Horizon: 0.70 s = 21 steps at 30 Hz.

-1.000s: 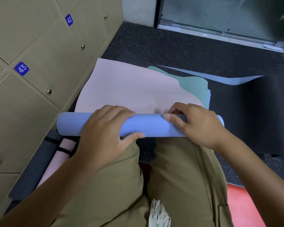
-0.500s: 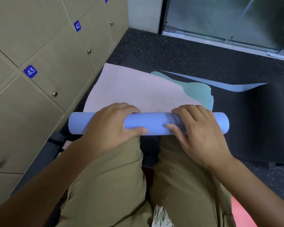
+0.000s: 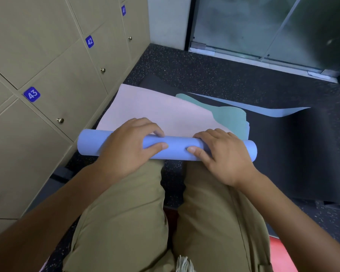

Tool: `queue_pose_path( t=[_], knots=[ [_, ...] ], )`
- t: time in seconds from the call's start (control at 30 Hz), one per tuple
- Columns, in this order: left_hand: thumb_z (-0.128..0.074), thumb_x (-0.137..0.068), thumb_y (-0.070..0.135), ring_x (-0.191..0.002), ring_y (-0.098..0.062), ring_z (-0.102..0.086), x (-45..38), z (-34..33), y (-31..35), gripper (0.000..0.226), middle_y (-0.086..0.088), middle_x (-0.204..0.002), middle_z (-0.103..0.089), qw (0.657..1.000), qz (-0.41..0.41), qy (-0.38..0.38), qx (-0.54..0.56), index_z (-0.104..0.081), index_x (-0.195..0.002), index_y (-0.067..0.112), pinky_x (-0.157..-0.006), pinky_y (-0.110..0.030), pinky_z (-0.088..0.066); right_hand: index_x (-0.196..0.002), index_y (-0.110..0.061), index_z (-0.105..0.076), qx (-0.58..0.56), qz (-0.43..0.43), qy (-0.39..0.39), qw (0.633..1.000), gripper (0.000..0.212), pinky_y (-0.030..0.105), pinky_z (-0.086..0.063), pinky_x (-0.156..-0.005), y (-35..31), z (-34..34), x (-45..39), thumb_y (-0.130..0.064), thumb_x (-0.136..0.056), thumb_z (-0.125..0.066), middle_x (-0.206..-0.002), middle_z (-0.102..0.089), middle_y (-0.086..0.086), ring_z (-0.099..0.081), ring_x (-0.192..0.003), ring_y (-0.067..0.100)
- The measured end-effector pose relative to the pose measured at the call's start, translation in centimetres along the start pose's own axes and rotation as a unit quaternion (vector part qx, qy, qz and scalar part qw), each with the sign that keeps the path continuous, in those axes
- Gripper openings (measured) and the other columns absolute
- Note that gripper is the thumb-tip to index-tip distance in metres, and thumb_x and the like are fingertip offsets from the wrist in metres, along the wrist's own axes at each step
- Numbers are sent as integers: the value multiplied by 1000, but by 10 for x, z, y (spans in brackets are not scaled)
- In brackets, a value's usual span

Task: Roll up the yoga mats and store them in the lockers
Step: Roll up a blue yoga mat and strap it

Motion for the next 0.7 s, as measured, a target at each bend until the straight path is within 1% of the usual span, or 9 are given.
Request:
queue_pose_path(
  t=[0.07, 0.13, 0.23, 0.3, 0.4, 0.5, 0.6, 0.63, 0.7],
  knots=[
    [-58, -90, 55, -104, -15, -63, 7, -4, 1, 40, 13, -111, -70, 999, -2, 35, -25, -74, -113, 26, -91, -41, -52, -107, -25, -66, -18, -12, -29, 999, 66, 40, -44, -76, 4, 2, -10, -72, -93, -21, -93, -66, -6, -57, -89, 20],
    [-58, -88, 60, -111, -18, -63, 14, -10, 1, 54, 7, -121, -71, 997, -13, 44, -69, -72, -123, 21, -100, -39, -49, -102, -29, -65, -36, -26, -61, 997, 68, 38, -45, -74, 7, 5, -20, -76, -88, -18, -90, -65, -9, -56, -89, 17],
    [-60, -85, 64, -113, -21, -62, 16, -18, 0, 63, 3, -125, -70, 990, -42, 48, -123, -69, -127, 17, -103, -37, -44, -102, -32, -65, -38, -40, -103, 993, 62, 39, -48, -79, 11, 4, -29, -76, -88, -23, -95, -66, -10, -56, -93, 15],
    [-59, -88, 61, -110, -20, -62, 13, -18, -3, 58, 3, -122, -70, 988, -49, 58, -134, -69, -125, 18, -101, -32, -40, -103, -33, -65, -32, -48, -104, 993, 64, 39, -47, -79, 12, 2, -30, -76, -88, -21, -95, -67, -10, -56, -94, 16],
    [-53, -89, 62, -106, -18, -62, 3, -18, -8, 56, 6, -118, -72, 991, -29, 46, -120, -71, -123, 21, -96, -29, -38, -105, -29, -66, -26, -41, -63, 997, 72, 40, -46, -82, 9, 1, -32, -75, -88, -15, -98, -67, -5, -57, -97, 21],
    [-44, -87, 70, -101, -16, -63, -10, -17, -9, 60, 12, -113, -71, 996, 3, 0, -93, -70, -122, 28, -89, -32, -44, -115, -21, -67, -65, -23, 5, 998, 63, 43, -47, -90, 8, 7, -32, -68, -93, -31, -109, -67, -2, -57, -105, 23],
    [-42, -80, 78, -97, -14, -63, -23, -14, -13, 59, 15, -106, -70, 996, 41, -51, -55, -68, -115, 39, -86, -39, -49, -119, -18, -66, -57, 7, 61, 997, 53, 42, -50, -90, 7, 10, -28, -62, -89, -60, -111, -66, 0, -59, -104, 26],
    [-45, -78, 79, -97, -13, -63, -29, -13, -16, 55, 16, -104, -70, 995, 61, -70, -40, -68, -111, 41, -86, -39, -50, -122, -18, -65, -43, 17, 60, 997, 55, 43, -50, -90, 6, 9, -27, -59, -85, -69, -112, -66, 1, -59, -104, 27],
    [-51, -74, 79, -98, -9, -64, -40, -11, -22, 49, 20, -103, -70, 987, 108, -113, -18, -69, -102, 43, -87, -37, -50, -129, -17, -62, -15, 25, 46, 998, 69, 42, -48, -93, 7, 1, -26, -55, -75, -81, -118, -66, 2, -59, -107, 29]
  ],
)
Point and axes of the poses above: each hand's wrist, its own x-axis away from the middle knuckle, its own z-axis out of the back of the hand, y = z × x, the point moved 5 cm from there along -x, towards the middle knuckle
